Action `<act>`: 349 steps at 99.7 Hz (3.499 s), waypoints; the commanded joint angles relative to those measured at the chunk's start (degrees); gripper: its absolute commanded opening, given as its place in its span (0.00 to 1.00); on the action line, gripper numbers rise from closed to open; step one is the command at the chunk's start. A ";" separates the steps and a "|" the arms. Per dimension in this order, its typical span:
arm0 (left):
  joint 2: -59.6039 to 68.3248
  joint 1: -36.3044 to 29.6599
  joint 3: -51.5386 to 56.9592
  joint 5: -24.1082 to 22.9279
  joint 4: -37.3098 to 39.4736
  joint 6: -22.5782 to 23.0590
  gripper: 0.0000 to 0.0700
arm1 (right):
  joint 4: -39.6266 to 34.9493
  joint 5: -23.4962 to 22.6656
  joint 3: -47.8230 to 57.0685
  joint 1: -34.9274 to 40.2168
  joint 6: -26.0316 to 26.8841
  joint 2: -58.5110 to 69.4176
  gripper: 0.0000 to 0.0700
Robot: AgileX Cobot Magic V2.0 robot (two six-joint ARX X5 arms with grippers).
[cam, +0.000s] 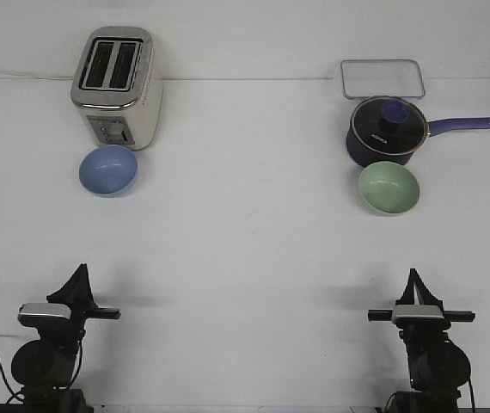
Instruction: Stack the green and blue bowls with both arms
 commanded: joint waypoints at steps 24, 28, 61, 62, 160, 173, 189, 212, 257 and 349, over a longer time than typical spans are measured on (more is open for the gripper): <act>-0.09 -0.04 -1.09 0.02 0.52 0.59 0.02 | 0.61 0.00 -0.11 0.02 -0.20 0.00 0.00; -0.09 -0.07 -1.11 0.02 0.52 0.59 0.02 | 0.61 0.00 -0.11 0.02 -0.22 0.00 0.00; -0.09 -0.07 -1.11 0.02 0.52 0.59 0.02 | 0.61 0.00 -0.11 0.02 -0.20 0.00 0.00; -0.09 -0.07 -1.09 0.02 0.52 0.59 0.02 | 0.61 0.00 -0.11 0.00 -0.20 0.00 0.00; -0.09 -0.04 -1.09 0.02 0.52 0.59 0.02 | -18.53 4.24 36.92 -0.07 26.56 28.48 0.00; -0.09 -0.04 -1.11 0.02 0.52 0.59 0.02 | -25.42 1.90 48.52 -0.11 23.87 42.99 0.36; -0.09 -0.07 -1.09 0.02 0.52 0.59 0.02 | -30.80 0.85 59.69 -0.11 21.66 59.34 0.81; -0.09 -0.07 -1.09 0.02 0.52 0.59 0.02 | -32.22 -0.46 70.62 -3.19 20.59 79.91 0.81; -0.09 -0.07 -1.11 0.02 0.52 0.59 0.02 | -31.50 -6.32 81.02 -9.90 20.50 104.85 0.81; -0.09 -0.07 -1.11 0.02 0.52 0.59 0.02 | -39.50 -15.98 83.58 -10.54 17.92 97.94 0.00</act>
